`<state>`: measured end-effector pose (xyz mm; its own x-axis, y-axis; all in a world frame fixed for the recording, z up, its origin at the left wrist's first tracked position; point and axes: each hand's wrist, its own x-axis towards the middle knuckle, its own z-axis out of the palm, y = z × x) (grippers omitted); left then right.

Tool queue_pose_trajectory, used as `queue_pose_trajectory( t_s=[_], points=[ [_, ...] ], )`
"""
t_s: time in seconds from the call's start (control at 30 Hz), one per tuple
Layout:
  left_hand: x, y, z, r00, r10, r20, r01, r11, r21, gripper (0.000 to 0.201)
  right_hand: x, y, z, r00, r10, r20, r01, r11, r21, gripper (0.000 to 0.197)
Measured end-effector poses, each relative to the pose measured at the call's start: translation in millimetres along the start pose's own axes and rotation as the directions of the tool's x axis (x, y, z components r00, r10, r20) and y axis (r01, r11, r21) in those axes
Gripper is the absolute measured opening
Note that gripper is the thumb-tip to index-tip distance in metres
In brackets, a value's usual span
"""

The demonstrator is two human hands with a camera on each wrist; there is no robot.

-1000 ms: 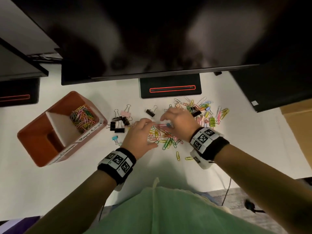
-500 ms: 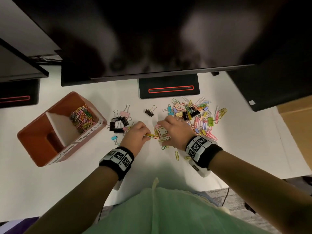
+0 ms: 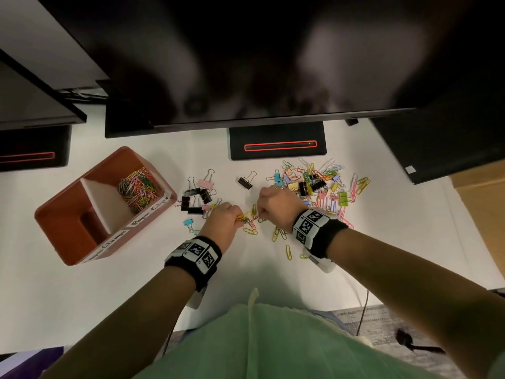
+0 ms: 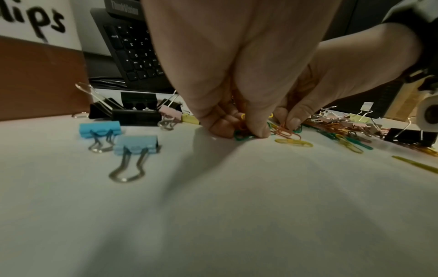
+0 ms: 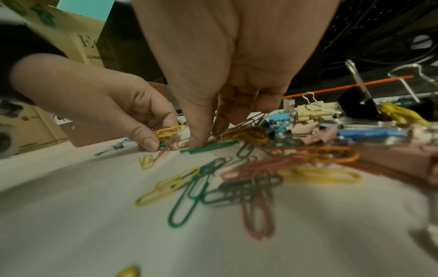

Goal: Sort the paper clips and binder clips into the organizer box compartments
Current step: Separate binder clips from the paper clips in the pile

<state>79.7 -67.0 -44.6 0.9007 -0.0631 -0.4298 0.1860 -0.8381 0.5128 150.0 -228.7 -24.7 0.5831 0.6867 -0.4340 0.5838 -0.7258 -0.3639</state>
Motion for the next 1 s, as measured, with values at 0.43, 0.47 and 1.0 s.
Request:
queue_pose_trajectory(
  t_s=[0.43, 0.47, 1.0],
  points=[
    [-6.9, -9.6, -3.3, 0.999, 0.028, -0.020, -0.028, 0.999, 0.016, 0.015, -4.5, -6.1, 4.8, 0.983, -0.119, 0.141, 0.126, 0.991, -0.040, 0.053],
    [-7.3, -10.1, -3.4, 1.000, 0.025, -0.018, -0.024, 1.000, 0.013, 0.015, -3.6, -5.3, 7.6, 0.983, -0.120, 0.140, 0.124, 0.992, -0.018, 0.049],
    [-12.5, -12.6, 3.4, 0.999, 0.014, -0.037, -0.010, 0.995, 0.102, 0.021, 18.5, -10.3, -2.5, 0.983, -0.011, 0.184, 0.009, 1.000, 0.011, 0.023]
  ],
)
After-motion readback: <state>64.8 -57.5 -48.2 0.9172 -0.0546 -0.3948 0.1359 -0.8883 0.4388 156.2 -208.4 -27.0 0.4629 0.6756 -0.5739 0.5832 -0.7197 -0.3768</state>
